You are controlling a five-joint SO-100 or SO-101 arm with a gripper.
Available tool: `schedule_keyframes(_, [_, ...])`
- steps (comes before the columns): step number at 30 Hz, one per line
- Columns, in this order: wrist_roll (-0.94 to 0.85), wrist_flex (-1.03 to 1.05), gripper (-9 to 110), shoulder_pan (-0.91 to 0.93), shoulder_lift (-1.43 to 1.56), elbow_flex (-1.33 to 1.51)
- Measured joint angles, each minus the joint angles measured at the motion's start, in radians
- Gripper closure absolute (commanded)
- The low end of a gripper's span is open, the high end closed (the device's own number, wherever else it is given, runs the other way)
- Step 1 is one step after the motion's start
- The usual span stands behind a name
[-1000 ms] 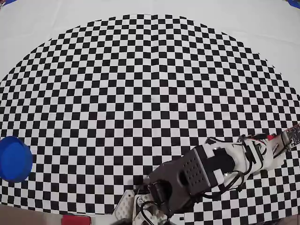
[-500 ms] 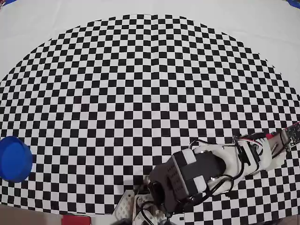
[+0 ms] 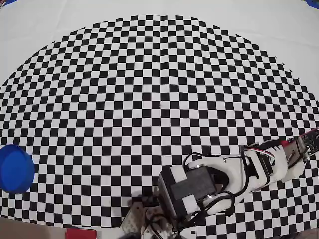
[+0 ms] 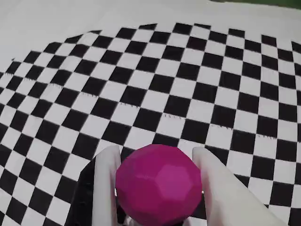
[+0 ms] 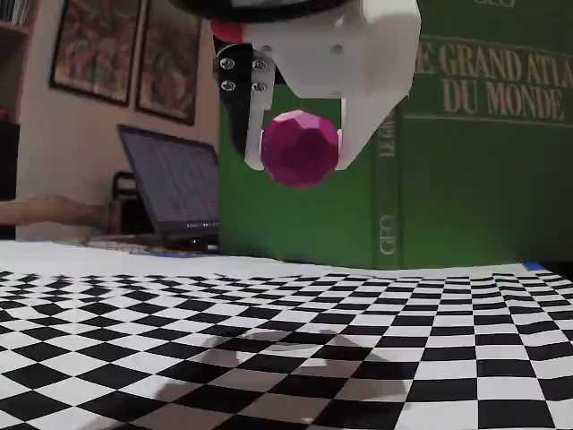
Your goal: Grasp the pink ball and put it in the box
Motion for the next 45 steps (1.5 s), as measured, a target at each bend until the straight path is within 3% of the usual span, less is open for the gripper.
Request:
schedule_keyframes(29, [0.000,0.000,101,0.000,0.275,0.141])
schedule_keyframes(45, [0.000,0.000,101,-0.250,0.374,0.198])
